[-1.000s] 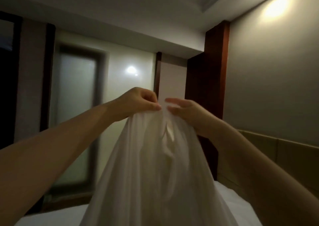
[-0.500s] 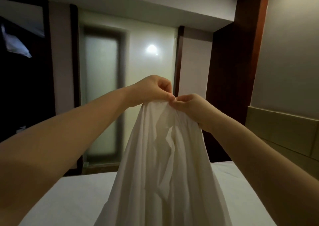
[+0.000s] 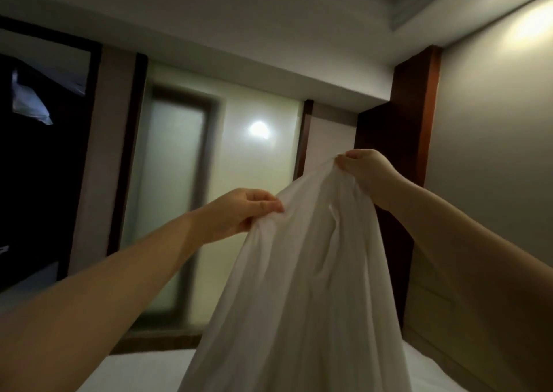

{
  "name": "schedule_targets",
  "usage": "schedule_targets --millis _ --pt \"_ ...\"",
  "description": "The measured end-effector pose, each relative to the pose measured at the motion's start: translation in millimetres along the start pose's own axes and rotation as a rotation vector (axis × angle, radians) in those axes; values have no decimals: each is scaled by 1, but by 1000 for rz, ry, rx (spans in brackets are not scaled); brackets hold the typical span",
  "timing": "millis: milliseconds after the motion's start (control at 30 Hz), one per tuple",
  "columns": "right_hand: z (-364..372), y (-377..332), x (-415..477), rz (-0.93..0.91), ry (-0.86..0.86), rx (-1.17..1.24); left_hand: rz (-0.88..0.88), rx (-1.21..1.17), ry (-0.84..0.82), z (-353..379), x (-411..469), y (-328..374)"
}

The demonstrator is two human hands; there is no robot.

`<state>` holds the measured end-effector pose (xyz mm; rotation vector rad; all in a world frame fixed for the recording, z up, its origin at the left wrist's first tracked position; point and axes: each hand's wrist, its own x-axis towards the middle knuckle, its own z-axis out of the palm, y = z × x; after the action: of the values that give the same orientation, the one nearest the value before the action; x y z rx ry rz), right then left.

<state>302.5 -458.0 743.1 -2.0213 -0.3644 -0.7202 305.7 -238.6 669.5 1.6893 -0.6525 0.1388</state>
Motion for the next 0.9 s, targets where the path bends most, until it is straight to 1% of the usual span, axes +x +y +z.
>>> schedule_targets --millis 100,233,333,400,467,533,600,667,733,800,900 --pt "-3 -23 6 -78 2 -60 61 49 53 14 7 7" --pt "-6 -36 9 -104 -8 -108 164 91 129 33 15 21" --pt "-7 -37 7 -92 -11 -126 186 -7 213 40 20 31" --pt "-7 -35 5 -78 -21 -149 189 -40 235 42 22 34" --pt "-4 -31 3 -68 -44 -178 240 41 229 44 23 34" --pt "-1 -28 1 -55 -71 -193 289 167 258 47 23 31" --pt "1 -24 0 -37 -88 -197 280 214 281 49 23 28" --pt "2 -19 0 -20 -101 -193 207 149 231 46 22 25" --pt "2 -13 0 -2 -118 -185 129 98 123 42 17 19" --pt "4 -7 2 16 -112 -163 66 155 31 41 11 11" --pt "10 -3 6 33 -77 -111 19 217 8 45 5 0"
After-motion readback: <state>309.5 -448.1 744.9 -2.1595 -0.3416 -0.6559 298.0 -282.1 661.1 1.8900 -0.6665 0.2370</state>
